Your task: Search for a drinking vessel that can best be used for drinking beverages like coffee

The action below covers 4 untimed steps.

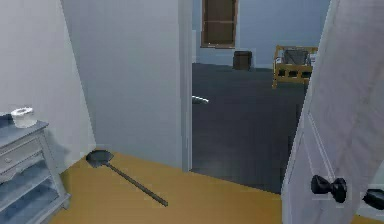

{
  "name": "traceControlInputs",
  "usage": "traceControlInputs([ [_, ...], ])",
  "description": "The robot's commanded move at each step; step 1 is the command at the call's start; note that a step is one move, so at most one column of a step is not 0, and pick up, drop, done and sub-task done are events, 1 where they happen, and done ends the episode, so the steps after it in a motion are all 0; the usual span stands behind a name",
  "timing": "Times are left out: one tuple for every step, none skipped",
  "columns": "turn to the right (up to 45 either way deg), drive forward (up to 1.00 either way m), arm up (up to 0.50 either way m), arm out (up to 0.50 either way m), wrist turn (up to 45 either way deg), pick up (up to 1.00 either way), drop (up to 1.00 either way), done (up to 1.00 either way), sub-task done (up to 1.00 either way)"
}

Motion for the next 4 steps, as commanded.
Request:
traceControlInputs([
  [0.0,0.5,0.0,0.0,0.0,0.0,0.0,0.0,0.0],
  [9.0,0.0,0.0,0.0,0.0,0.0,0.0,0.0,0.0],
  [0.0,1.0,0.0,0.0,0.0,0.0,0.0,0.0,0.0],
  [9.0,0.0,0.0,0.0,0.0,0.0,0.0,0.0,0.0],
])
